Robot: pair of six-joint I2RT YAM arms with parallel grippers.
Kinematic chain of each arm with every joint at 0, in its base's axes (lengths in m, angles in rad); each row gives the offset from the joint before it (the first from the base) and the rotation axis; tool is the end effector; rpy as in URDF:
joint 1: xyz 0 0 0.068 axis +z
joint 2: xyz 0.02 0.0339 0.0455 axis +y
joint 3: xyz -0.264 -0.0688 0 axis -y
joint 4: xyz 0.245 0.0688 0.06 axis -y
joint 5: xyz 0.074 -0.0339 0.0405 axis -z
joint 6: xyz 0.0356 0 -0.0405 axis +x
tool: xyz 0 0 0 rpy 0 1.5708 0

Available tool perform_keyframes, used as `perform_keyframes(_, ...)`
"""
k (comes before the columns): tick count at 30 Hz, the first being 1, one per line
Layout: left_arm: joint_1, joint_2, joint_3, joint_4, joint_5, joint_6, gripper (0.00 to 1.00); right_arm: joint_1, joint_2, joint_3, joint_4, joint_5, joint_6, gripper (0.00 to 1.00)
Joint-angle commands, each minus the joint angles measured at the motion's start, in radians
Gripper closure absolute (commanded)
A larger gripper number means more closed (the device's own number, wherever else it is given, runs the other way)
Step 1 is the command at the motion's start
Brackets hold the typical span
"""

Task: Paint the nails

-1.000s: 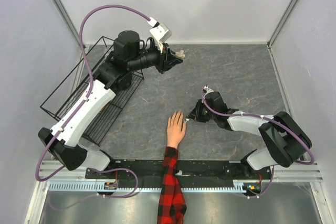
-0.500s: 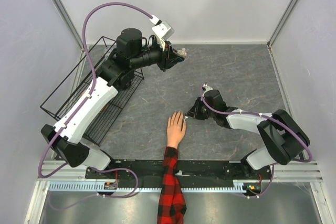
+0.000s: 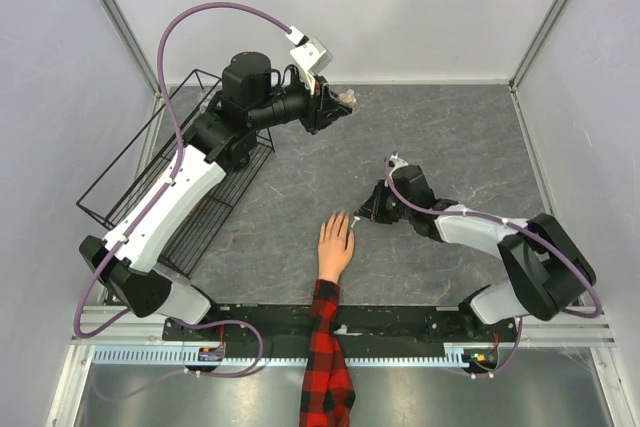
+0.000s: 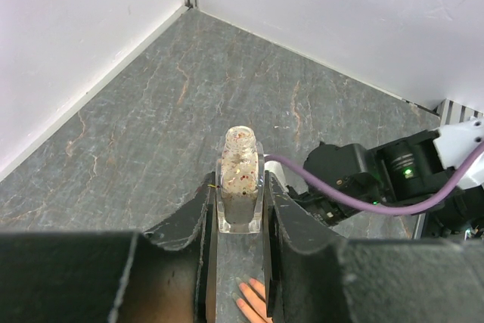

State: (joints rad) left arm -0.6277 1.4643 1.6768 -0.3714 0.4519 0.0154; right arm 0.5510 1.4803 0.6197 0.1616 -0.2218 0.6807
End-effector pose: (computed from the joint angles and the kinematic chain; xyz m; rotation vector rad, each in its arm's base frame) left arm 0.2527 -0.2025 0.4695 0.8807 1.5558 -0.8353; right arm 0.2384 0.1557 0.1598 0.0314 2.4131 0.8675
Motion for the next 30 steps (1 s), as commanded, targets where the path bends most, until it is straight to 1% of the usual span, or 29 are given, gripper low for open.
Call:
perform_keyframes(1, 0.005, -0.01, 0.038, 0.02, 0.014, 0.037, 0.98, -0.003, -0.097, -0.017, -0.034, 0.005, -0.003, 1.0)
perform_keyframes(7, 0.005, -0.039, 0.009, 0.029, 0.013, 0.026, 0.98, 0.007, -0.106, -0.04, -0.025, 0.001, 0.01, 1.0)
perform_keyframes(12, 0.005, -0.053, 0.004, 0.029, 0.013, 0.021, 0.98, 0.009, -0.083, -0.043, -0.007, 0.004, 0.016, 1.0)
perform_keyframes(17, 0.005, -0.059, -0.003, 0.029, 0.014, 0.017, 0.98, 0.013, -0.057, -0.037, 0.024, -0.005, 0.025, 1.0)
perform_keyframes(30, 0.005, -0.055, -0.006, 0.031, 0.013, 0.018, 0.98, 0.018, -0.02, -0.028, 0.042, -0.017, 0.025, 1.0)
